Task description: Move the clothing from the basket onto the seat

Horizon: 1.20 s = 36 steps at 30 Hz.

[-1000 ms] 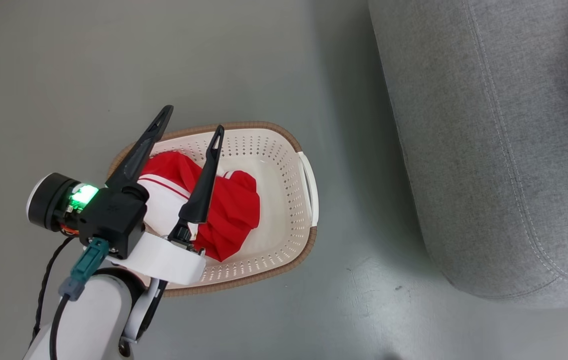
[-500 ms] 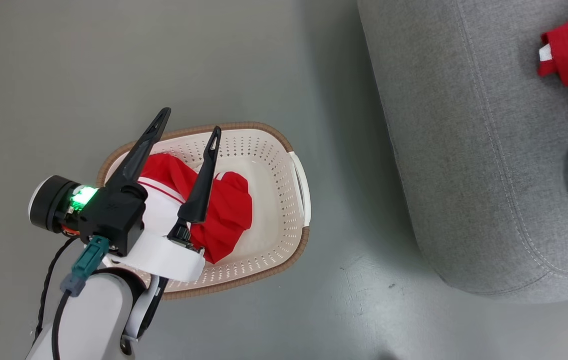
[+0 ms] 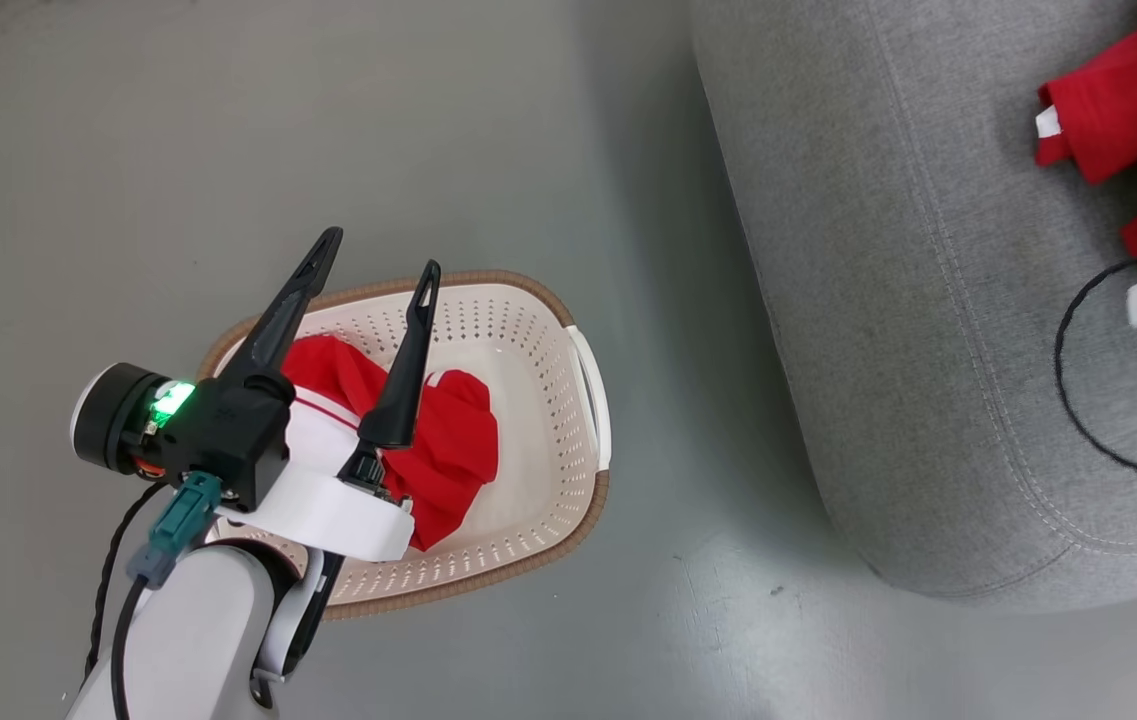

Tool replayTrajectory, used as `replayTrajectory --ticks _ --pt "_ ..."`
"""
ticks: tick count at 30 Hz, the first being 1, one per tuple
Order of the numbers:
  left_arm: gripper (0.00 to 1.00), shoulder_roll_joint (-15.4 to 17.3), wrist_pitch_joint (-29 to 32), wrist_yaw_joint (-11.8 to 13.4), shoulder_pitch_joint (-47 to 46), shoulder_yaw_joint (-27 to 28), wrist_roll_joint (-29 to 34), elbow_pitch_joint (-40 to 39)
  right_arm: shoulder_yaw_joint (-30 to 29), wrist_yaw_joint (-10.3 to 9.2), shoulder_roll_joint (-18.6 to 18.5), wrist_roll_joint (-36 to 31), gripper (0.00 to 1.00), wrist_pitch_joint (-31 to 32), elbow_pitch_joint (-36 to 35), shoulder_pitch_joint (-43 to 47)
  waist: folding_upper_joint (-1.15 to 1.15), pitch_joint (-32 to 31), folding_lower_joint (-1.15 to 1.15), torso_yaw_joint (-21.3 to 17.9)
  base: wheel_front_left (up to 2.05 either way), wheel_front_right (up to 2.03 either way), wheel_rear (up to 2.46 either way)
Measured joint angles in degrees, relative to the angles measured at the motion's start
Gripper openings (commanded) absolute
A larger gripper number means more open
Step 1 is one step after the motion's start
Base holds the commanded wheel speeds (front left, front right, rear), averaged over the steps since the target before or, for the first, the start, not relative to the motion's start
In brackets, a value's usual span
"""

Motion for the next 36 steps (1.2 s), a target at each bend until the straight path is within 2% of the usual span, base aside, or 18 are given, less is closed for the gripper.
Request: replayTrajectory --ticks 15,36 --pt "1.0 -1.5 -2.0 0.0 1.1 0.3 -1.6 2.9 6.4 0.0 2.6 1.7 1.0 -1.5 -7.3 6.2 0.0 -3.7 0.0 0.2 0.0 0.0 0.0" --pt "1.0 -3.8 -3.9 1.3 3.9 2.9 -3.6 6.7 16.3 0.0 3.4 4.1 1.0 -1.8 -29.6 11.1 0.0 -9.2 0.0 3.5 0.0 0.0 0.0"
